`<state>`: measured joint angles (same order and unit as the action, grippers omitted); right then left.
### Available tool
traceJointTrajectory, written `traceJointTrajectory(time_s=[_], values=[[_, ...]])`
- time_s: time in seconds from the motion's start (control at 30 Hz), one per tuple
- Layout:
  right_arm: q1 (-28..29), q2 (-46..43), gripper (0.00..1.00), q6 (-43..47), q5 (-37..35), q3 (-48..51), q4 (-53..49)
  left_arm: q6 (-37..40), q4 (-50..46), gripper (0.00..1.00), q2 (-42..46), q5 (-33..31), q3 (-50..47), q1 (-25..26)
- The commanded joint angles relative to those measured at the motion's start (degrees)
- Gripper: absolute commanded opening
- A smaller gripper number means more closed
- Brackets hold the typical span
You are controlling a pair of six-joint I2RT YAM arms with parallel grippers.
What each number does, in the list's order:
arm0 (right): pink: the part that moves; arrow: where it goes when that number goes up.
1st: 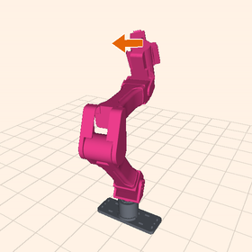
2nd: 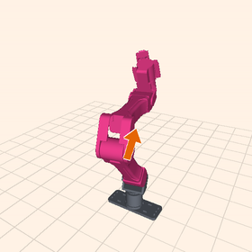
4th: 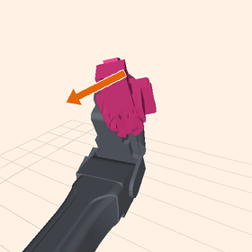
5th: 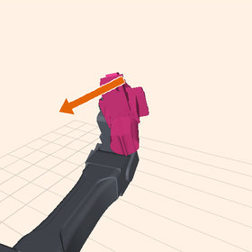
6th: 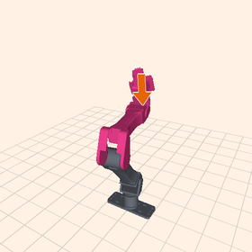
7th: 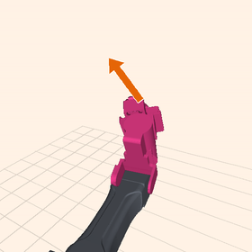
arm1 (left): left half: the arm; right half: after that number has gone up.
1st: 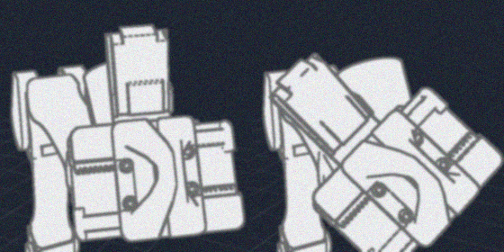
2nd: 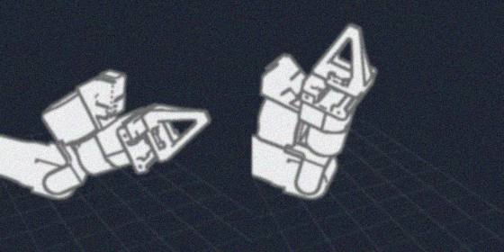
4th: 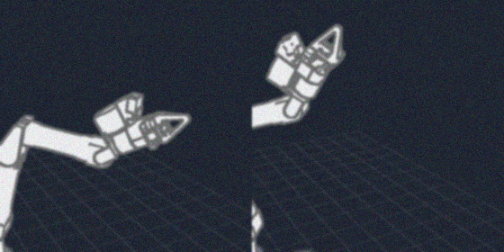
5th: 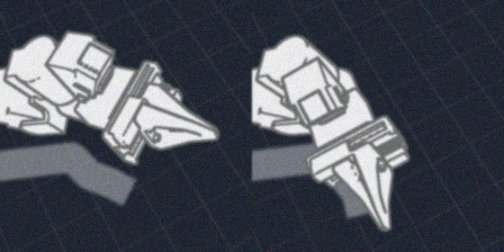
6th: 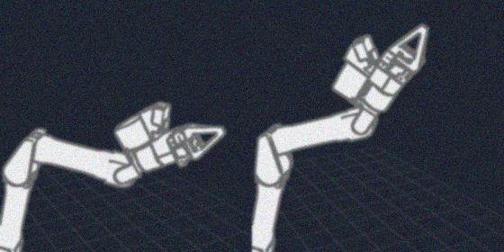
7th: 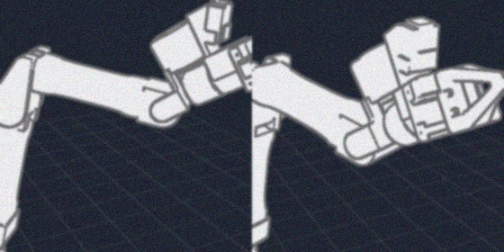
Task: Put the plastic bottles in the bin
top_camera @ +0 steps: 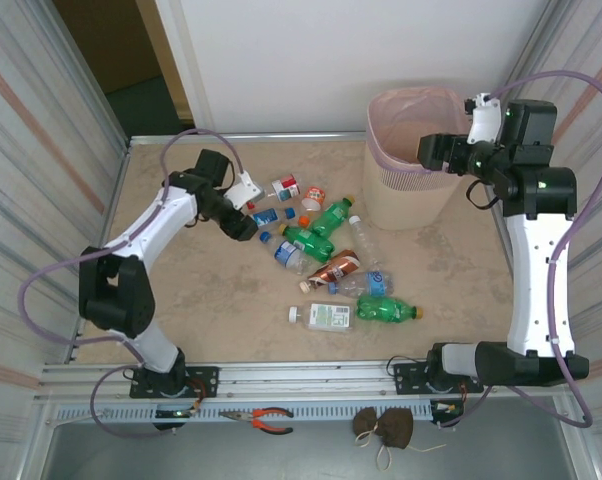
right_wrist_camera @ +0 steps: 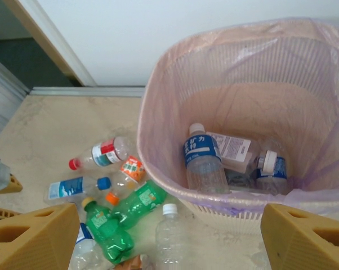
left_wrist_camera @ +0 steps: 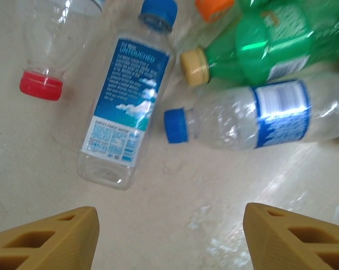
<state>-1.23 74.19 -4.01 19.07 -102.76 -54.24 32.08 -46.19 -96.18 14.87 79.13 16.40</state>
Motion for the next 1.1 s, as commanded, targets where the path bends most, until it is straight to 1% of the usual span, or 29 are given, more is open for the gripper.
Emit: traceJointTrajectory(time_s=[0.0,0.3,0.5,0.6,0.77,1.07], values=[[-0.29,-1.89,0.83,-0.71,-0.28,1.58,1.65,8.55,-2.30,0.69,-3.57,-1.03,3.41,-1.97],[-0.27,-3.03,0.83,-0.68,-0.62,2.95,1.94,12.59,-0.63,0.71,-13.42,-0.28,7.37,-1.91],[-0.26,-3.29,0.83,-0.92,-0.59,3.40,1.94,13.57,0.63,0.71,-16.35,-0.41,7.19,-1.76],[-0.27,-3.45,0.82,-1.09,-0.35,3.79,2.21,14.12,2.66,0.71,-16.83,-1.62,5.94,-1.30],[-0.26,-3.95,0.82,-1.07,-0.28,4.69,2.87,14.69,3.69,0.68,-18.28,-2.92,5.33,-0.97],[-0.32,-4.74,0.82,-1.21,-0.80,6.29,3.11,15.21,2.16,0.62,-21.27,-3.80,6.11,0.11]])
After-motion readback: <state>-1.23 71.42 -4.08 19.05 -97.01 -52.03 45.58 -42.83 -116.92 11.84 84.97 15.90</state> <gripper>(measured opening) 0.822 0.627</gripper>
